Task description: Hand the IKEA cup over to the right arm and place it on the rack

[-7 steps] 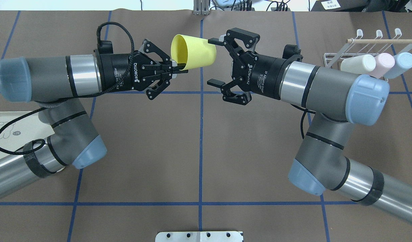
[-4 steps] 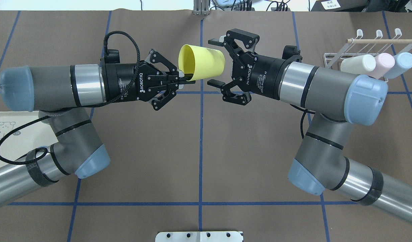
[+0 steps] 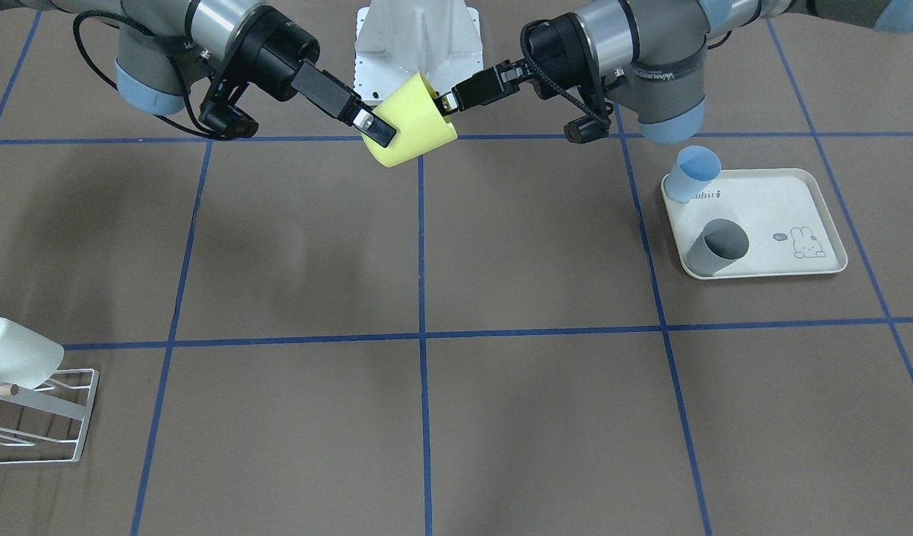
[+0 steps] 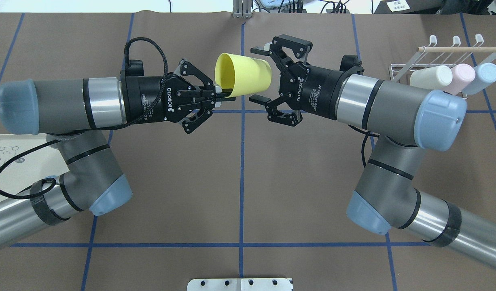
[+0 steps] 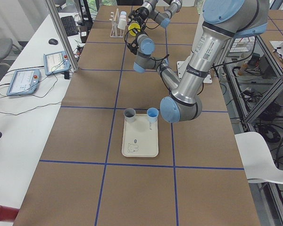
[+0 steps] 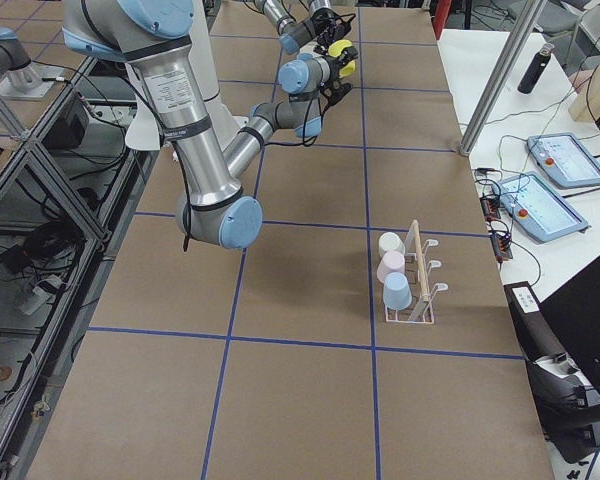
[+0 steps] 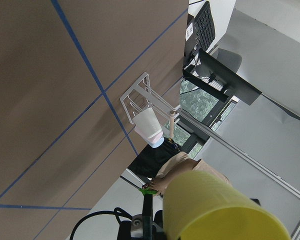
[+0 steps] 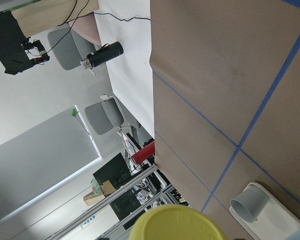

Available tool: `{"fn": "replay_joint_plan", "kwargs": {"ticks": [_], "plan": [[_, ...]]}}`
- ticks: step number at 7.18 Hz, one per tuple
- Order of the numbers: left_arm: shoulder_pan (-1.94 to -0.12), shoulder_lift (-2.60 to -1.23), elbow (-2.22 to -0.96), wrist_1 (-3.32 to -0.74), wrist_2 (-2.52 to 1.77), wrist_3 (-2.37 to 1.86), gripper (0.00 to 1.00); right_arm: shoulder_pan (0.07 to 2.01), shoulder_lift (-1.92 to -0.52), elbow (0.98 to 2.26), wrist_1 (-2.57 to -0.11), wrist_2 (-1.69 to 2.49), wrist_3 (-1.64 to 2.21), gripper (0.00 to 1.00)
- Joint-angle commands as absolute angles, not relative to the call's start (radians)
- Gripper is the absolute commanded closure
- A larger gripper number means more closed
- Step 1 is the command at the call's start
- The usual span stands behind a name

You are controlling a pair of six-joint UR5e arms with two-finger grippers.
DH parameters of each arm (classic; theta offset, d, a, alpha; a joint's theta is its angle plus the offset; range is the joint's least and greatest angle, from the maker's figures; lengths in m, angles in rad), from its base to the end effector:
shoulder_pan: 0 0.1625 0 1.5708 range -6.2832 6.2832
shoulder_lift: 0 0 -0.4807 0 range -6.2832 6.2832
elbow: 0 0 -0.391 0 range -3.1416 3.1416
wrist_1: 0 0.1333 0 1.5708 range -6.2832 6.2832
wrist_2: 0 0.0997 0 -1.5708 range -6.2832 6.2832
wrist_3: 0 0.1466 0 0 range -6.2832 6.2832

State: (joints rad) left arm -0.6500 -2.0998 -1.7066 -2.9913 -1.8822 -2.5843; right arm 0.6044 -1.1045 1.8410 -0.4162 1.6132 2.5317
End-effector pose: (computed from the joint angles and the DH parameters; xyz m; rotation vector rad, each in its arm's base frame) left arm 0.4423 -0.4472 0.1808 -0.5754 2.0547 -0.6916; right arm -0.4325 -0.4531 0.1885 -0.3896 -1.9877 1.0005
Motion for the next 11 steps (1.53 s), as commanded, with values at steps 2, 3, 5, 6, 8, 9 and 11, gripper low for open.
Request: {"fn": "replay_joint_plan", "kwargs": {"ticks": [2, 3, 5, 6, 8, 9, 11], "plan": [[-0.649, -2.102, -1.706, -2.988, -1.881, -2.580, 0.00, 0.606, -1.104, 1.844, -0.410, 1.605, 2.531, 0.94], [-0.649, -2.102, -1.707, -2.988, -1.881, -2.582, 0.00, 0.606, -1.104, 1.844, -0.410, 1.605, 2.531, 0.97], [-0.661, -2.091, -1.720, -2.984, -1.881, -2.566, 0.00, 0.617, -1.109, 1.842, -0.410, 1.603, 2.502, 0.98], [-0.678, -2.085, -1.714, -2.981, -1.882, -2.565, 0.00, 0.632, -1.123, 1.839, -0.423, 1.603, 2.365, 0.98], [-0.695, -2.083, -1.707, -2.968, -1.882, -2.542, 0.00, 0.701, -1.207, 1.793, -0.452, 1.615, 2.019, 1.00], [-0.696, -2.063, -1.707, -2.968, -1.882, -2.510, 0.00, 0.737, -1.233, 1.793, -0.550, 1.615, 1.792, 1.00], [-0.695, -2.057, -1.698, -2.967, -1.881, -2.500, 0.00, 0.842, -1.285, 1.796, -0.708, 1.608, 1.533, 1.00]]}}
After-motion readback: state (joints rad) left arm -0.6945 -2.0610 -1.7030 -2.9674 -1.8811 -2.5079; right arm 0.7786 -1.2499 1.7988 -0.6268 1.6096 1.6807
